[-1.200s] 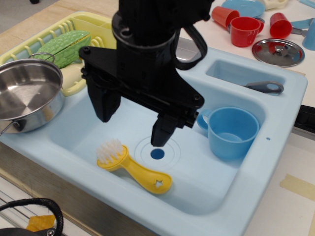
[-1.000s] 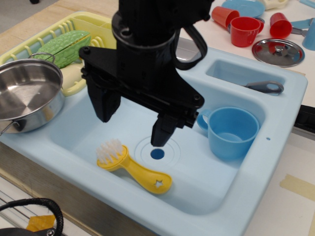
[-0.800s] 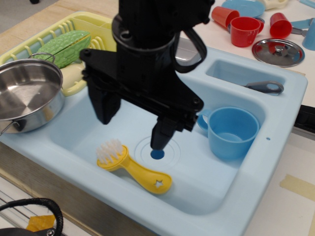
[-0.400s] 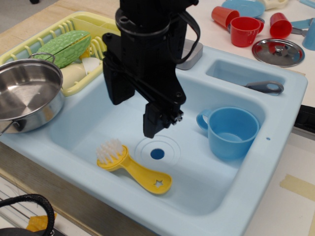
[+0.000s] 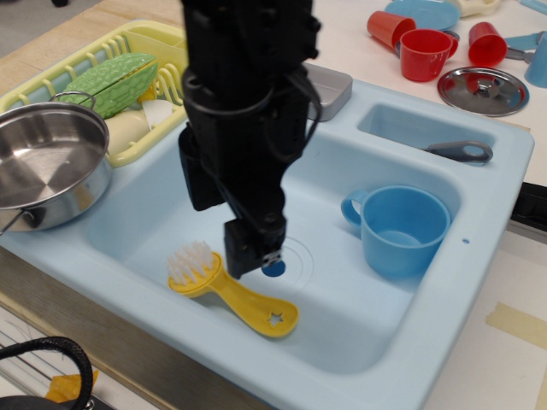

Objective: Put brush into pot or pan

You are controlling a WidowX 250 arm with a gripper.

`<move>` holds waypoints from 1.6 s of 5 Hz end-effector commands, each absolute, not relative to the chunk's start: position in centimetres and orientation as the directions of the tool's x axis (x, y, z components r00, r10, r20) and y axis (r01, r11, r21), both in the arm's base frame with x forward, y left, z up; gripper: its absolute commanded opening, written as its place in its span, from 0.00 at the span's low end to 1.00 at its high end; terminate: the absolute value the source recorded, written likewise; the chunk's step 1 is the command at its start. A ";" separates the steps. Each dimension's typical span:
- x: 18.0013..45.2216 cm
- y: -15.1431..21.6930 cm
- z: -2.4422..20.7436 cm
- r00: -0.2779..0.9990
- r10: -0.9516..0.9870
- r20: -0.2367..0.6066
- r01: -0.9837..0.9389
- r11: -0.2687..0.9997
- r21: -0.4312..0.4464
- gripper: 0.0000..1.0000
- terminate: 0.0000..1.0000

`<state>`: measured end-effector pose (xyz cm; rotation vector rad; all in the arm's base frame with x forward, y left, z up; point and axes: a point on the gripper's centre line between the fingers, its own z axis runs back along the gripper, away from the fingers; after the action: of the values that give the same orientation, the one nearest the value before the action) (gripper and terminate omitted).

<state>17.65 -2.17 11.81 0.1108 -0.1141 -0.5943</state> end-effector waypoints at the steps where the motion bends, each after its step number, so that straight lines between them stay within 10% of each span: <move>1: 17.3 -1.4 10.9 0.716 -0.689 0.110 0.676 0.724 0.138 1.00 0.00; 7: 16.7 -0.7 5.7 0.627 -0.750 0.209 0.765 0.643 0.011 1.00 0.00; 8: 17.0 -0.7 5.9 0.634 -0.748 0.196 0.761 0.648 0.013 0.00 0.00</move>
<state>17.61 -0.39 6.28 -0.0582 -0.1675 -0.8370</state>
